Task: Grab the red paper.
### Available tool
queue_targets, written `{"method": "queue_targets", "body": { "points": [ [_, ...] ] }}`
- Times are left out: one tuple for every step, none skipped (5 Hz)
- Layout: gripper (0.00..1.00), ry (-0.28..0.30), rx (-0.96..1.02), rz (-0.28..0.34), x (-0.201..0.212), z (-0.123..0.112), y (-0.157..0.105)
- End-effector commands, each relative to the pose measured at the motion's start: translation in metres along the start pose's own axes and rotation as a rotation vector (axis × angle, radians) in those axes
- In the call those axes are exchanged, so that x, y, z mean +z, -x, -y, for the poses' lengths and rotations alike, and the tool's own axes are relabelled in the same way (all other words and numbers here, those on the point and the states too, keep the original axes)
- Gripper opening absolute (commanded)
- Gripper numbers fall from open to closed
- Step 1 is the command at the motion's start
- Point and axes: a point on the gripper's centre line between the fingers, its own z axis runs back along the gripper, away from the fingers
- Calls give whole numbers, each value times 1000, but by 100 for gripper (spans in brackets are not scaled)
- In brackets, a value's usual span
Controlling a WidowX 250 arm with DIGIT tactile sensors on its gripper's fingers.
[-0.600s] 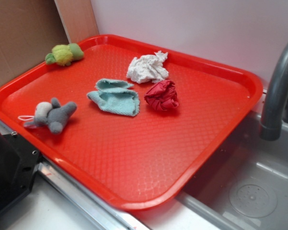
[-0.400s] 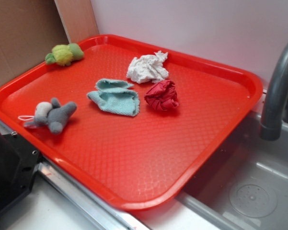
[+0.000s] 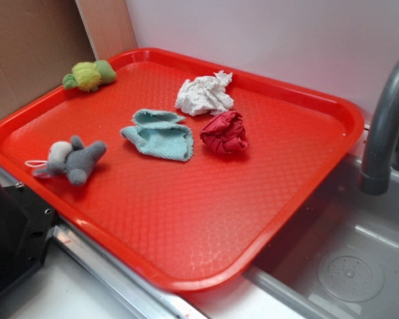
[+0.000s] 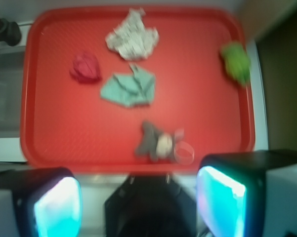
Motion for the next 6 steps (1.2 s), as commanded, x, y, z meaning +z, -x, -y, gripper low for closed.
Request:
{"method": "queue_targets", "body": {
  "points": [
    [100,15,-353,49,-68,15,-32],
    [100,27,-332,15,-102,14,-54],
    [100,27,-332,15,-102,14,-54],
    [100,27,-332,15,-102,14,-54],
    [100,27,-332,15,-102,14,-54],
    [100,9,-456,52,-120,19,-70]
  ]
}}
